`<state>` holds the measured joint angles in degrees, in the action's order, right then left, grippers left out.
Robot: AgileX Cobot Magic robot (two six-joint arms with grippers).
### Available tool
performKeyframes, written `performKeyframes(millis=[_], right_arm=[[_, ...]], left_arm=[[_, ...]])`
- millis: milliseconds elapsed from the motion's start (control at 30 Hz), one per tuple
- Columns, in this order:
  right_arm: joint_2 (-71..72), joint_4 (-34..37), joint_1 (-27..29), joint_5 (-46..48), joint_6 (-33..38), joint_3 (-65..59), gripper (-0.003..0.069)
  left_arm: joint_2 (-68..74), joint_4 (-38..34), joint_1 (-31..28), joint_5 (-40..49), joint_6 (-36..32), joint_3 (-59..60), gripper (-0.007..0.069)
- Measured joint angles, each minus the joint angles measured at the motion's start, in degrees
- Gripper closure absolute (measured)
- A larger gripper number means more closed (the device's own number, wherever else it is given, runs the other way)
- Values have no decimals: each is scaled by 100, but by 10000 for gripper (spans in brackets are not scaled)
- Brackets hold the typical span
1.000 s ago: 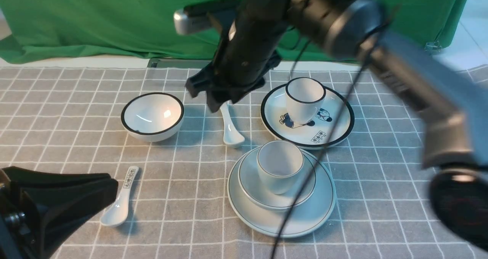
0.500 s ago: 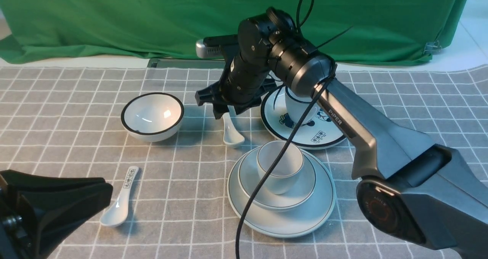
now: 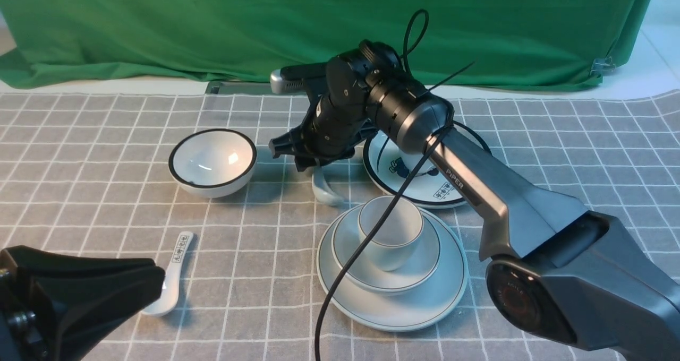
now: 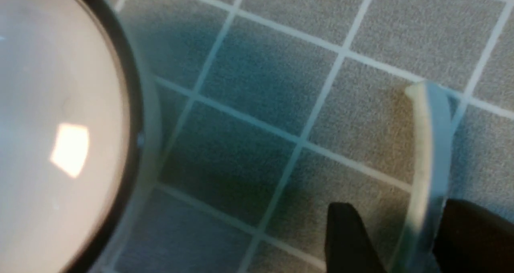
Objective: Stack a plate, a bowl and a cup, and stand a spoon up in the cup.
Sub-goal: Use the right arm to grab a blue soup spoon
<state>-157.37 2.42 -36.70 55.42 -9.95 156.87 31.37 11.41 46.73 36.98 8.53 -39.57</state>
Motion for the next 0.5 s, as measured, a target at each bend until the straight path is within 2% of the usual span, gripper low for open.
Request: performKeyframes(millis=[167,500], right_arm=[[-54,-136,0,80,111,20,332],[-74,-199,0,-59,189,20,422]], left_arm=[[0,-75,0,5,-127,0,612],[0,-153,0,111,-198,0,612]])
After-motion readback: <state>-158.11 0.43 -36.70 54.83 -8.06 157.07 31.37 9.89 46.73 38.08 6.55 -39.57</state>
